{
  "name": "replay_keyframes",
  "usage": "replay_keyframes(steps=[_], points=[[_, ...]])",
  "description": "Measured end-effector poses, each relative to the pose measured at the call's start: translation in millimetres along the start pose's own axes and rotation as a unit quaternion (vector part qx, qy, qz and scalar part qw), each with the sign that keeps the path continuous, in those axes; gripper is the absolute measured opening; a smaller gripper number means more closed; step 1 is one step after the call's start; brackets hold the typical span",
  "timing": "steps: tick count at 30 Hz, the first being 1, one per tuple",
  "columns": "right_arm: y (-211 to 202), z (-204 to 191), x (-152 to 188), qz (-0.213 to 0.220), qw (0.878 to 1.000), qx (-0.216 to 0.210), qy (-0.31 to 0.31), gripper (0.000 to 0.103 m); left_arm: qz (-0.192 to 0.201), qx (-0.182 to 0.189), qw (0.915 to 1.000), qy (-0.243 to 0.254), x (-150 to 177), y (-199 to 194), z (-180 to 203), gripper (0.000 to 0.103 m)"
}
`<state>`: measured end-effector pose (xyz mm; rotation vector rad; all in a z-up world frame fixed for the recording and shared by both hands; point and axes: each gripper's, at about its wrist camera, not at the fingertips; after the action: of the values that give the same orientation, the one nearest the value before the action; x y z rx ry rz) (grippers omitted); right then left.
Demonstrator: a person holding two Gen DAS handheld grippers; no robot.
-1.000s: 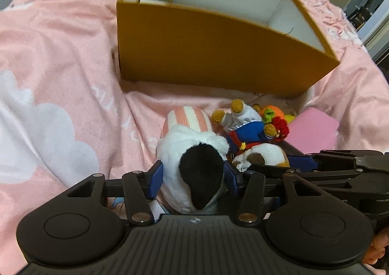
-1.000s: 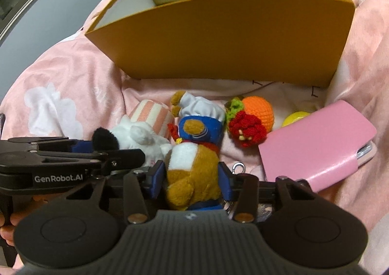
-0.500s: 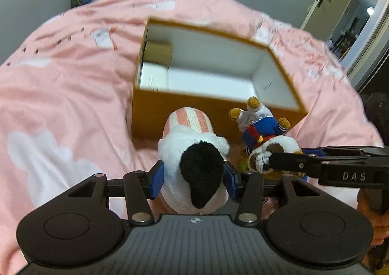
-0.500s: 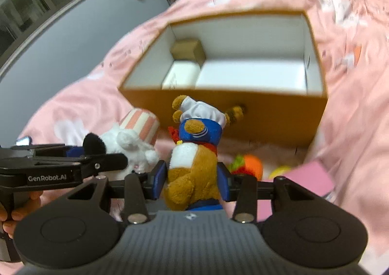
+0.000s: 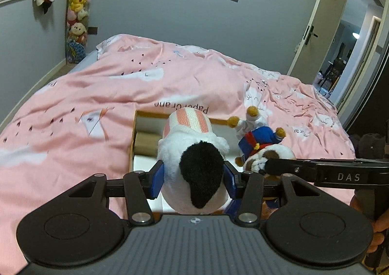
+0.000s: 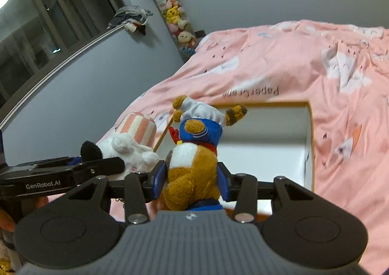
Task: Organize objects
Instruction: 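Carry both plush toys into the orange box and lower them inside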
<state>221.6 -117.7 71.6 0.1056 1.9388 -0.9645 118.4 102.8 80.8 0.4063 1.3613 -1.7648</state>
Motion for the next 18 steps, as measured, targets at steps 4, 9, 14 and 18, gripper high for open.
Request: replay_keyframes(steps=[4, 9, 14, 18], points=[[35, 19, -5, -0.024, 0.999, 0.008, 0.029, 0.046, -0.032, 0.0, 0.9995, -0.009, -9, 41, -2, 0.057], [77, 38, 4, -0.062, 0.996, 0.041, 0.045, 0.046, -0.079, -0.022, 0.9966, -0.008, 0, 90, -11, 0.057], [95, 47, 9, -0.064, 0.995, 0.07, 0.033, 0.046, -0.086, -0.035, 0.9956, -0.012, 4, 111, -19, 0.057], [102, 46, 4, -0.049, 0.994, 0.096, 0.007, 0.046, -0.075, -0.04, 0.9963, -0.011, -4, 118, -19, 0.057]])
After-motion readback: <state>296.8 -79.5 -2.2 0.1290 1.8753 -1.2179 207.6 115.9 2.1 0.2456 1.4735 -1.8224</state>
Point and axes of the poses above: each gripper's, at about its wrist camera, not at the fingertips, and y roughly the way its jaws point, z to its right, x to its underside, and after that the axes turned 11 degrees about -y, right-handed
